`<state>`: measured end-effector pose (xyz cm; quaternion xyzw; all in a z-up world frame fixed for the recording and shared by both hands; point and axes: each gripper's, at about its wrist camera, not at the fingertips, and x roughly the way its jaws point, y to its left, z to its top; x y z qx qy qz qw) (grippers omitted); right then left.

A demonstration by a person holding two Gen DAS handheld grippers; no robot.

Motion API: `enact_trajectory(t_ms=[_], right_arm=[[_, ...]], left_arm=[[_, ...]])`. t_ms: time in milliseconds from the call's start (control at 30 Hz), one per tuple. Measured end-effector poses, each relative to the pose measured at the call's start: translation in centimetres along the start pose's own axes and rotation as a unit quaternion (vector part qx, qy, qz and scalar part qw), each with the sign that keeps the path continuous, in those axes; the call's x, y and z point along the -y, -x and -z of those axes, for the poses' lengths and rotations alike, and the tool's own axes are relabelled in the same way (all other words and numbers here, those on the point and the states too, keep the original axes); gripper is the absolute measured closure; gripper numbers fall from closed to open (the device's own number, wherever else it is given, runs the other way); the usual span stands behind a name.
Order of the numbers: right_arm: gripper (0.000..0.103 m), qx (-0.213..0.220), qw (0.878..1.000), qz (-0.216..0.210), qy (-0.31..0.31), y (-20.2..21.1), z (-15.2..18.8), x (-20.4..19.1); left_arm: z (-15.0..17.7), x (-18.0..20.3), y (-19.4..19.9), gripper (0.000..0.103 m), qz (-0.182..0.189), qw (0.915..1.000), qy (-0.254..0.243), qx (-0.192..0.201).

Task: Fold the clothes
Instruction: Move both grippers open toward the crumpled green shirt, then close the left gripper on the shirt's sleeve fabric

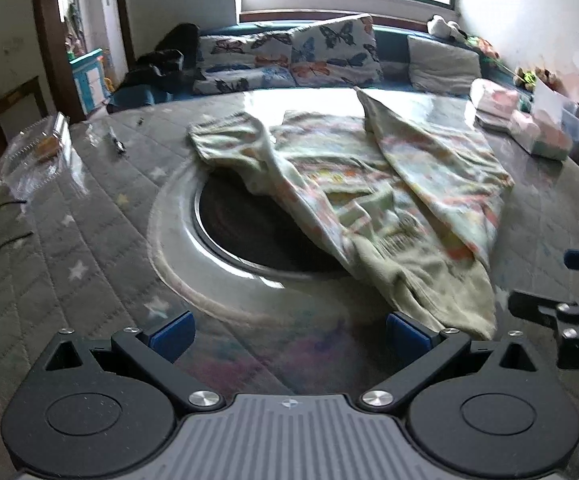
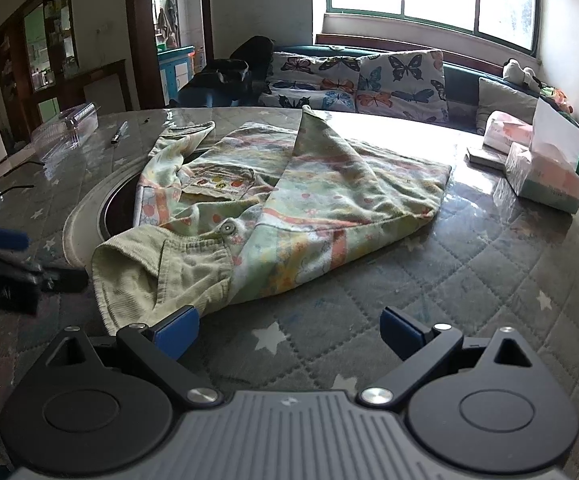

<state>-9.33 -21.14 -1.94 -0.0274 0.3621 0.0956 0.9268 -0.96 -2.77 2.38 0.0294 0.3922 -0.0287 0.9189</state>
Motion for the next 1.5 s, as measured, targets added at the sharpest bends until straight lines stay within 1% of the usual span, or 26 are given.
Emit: enact_trajectory(t_ms=[100, 300, 467, 600, 633, 700, 767, 833, 867, 933, 1000, 1033, 1067, 1133, 1300, 1500], right_arm=[[0.004, 0.0, 1.0, 0.0, 0.006, -0.4, -0.7, 0.2], [0.004, 0.003, 1.0, 0.001, 0.018, -1.9, -3.0, 0.7], [0.01, 0.003, 1.0, 0.0, 0.012, -3.7, -4.8, 1.3], [0.011, 0.0, 1.0, -0.006, 0.011, -4.6, -5.1, 1.0], [0.011, 0.0, 1.0, -0.008, 0.011, -4.8, -5.2, 0.9], [0.011, -0.001, 1.0, -0.012, 0.011, -5.2, -5.3, 0.7], [0.011, -0.002, 1.0, -0.016, 0.012, -5.6, -5.4, 0.5], [0.011, -0.003, 1.0, -0.02, 0.012, -6.0, -5.5, 0.3], [0.011, -0.004, 1.0, -0.022, 0.013, -6.2, -5.6, 0.1], [0.01, -0.004, 0.999, -0.029, 0.019, -6.4, -5.7, -0.4], [0.007, -0.002, 0.999, -0.038, 0.03, -6.6, -5.9, -1.1], [0.006, -0.001, 0.998, -0.042, 0.037, -6.7, -5.9, -1.6], [0.003, 0.001, 0.998, -0.048, 0.046, -6.8, -5.9, -2.1], [0.001, 0.004, 0.996, -0.058, 0.065, -7.0, -5.9, -3.1], [0.001, 0.0, 0.991, -0.087, 0.104, -7.5, -5.2, -5.6], [0.001, -0.03, 0.981, -0.139, 0.13, -7.3, -3.5, -7.2]], left_arm=[[-1.1, -0.4, -0.4, 0.0, -0.007, 0.9999, 0.002, 0.01], [-3.4, -0.5, -2.5, 0.0, -0.017, 0.9997, 0.0, 0.016], [-5.3, -0.5, -4.3, 0.0, -0.017, 0.9995, -0.002, 0.026], [-6.9, -0.7, -5.9, 0.002, -0.015, 0.9992, 0.002, 0.038], [-7.3, -0.7, -6.3, 0.008, -0.015, 0.9991, 0.003, 0.041], [-8.0, -0.9, -7.1, 0.014, -0.013, 0.9989, 0.006, 0.044], [-8.6, -1.2, -8.3, 0.025, -0.008, 0.9992, 0.014, 0.036], [-8.9, -1.6, -9.3, 0.046, 0.005, 0.9994, 0.022, 0.028], [-9.0, -1.8, -9.7, 0.053, 0.014, 0.9993, 0.026, 0.022], [-8.8, -2.3, -10.3, 0.082, 0.037, 0.9986, 0.038, 0.009], [-8.5, -2.7, -10.4, 0.094, 0.049, 0.9977, 0.047, 0.005], [-8.3, -2.9, -10.2, 0.096, 0.051, 0.9974, 0.051, 0.006], [-8.1, -3.1, -10.0, 0.097, 0.05, 0.9973, 0.054, 0.008], [-7.7, -3.6, -9.5, 0.098, 0.049, 0.9967, 0.065, 0.01], [-6.0, -5.3, -7.5, 0.098, 0.046, 0.9941, 0.097, 0.012], [-2.8, -7.2, -4.9, 0.102, 0.038, 0.9907, 0.131, 0.006]])
